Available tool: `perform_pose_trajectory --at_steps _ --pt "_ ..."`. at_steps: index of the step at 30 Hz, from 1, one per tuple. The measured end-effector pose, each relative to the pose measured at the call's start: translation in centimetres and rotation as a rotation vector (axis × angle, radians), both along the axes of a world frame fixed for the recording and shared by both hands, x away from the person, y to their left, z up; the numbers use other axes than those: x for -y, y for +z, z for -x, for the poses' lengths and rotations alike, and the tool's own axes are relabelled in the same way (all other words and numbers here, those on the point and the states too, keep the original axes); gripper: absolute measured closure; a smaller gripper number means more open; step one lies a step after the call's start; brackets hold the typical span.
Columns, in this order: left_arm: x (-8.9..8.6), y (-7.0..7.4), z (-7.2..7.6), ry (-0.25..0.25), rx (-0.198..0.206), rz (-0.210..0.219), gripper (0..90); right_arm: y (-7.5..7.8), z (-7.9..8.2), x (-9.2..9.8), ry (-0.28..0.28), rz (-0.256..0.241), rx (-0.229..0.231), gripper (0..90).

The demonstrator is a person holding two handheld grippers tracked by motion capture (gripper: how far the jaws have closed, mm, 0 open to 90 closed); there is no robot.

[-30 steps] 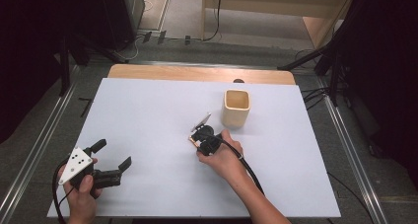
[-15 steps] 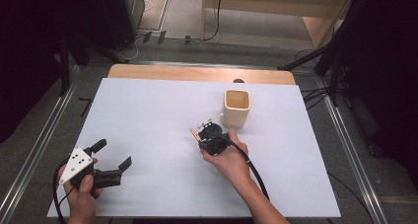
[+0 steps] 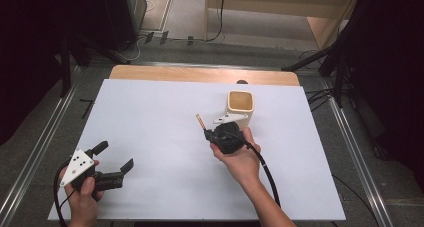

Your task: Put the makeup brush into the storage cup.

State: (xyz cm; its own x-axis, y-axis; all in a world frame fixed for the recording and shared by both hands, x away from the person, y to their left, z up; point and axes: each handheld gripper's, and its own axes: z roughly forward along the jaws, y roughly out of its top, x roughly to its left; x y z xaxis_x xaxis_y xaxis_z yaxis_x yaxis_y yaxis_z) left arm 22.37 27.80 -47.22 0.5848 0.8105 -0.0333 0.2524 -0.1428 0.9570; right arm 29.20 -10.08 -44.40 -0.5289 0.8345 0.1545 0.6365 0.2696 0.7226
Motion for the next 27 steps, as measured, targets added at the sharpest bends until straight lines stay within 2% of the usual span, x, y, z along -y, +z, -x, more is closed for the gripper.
perform_pose_trajectory --at_steps 6,10,16,21,27 --pt "0.0 0.0 0.0 0.0 0.0 -0.001 0.0 0.3 0.4 0.6 -0.015 -0.055 0.08 84.5" --pt "0.0 0.0 0.0 0.001 0.002 -0.002 0.0 0.4 0.5 0.8 -0.01 -0.073 0.127 84.5" --pt "-0.1 0.0 0.0 -0.001 0.001 -0.007 0.0 0.5 0.7 1.2 -0.033 -0.111 0.193 84.5" --pt "-0.1 0.0 0.1 -0.002 0.0 -0.008 0.0 0.7 0.9 1.6 -0.048 -0.135 0.276 84.5" --pt "-0.1 0.1 0.1 -0.002 0.002 -0.008 0.0 1.0 1.0 2.1 -0.052 -0.162 0.35 84.5"
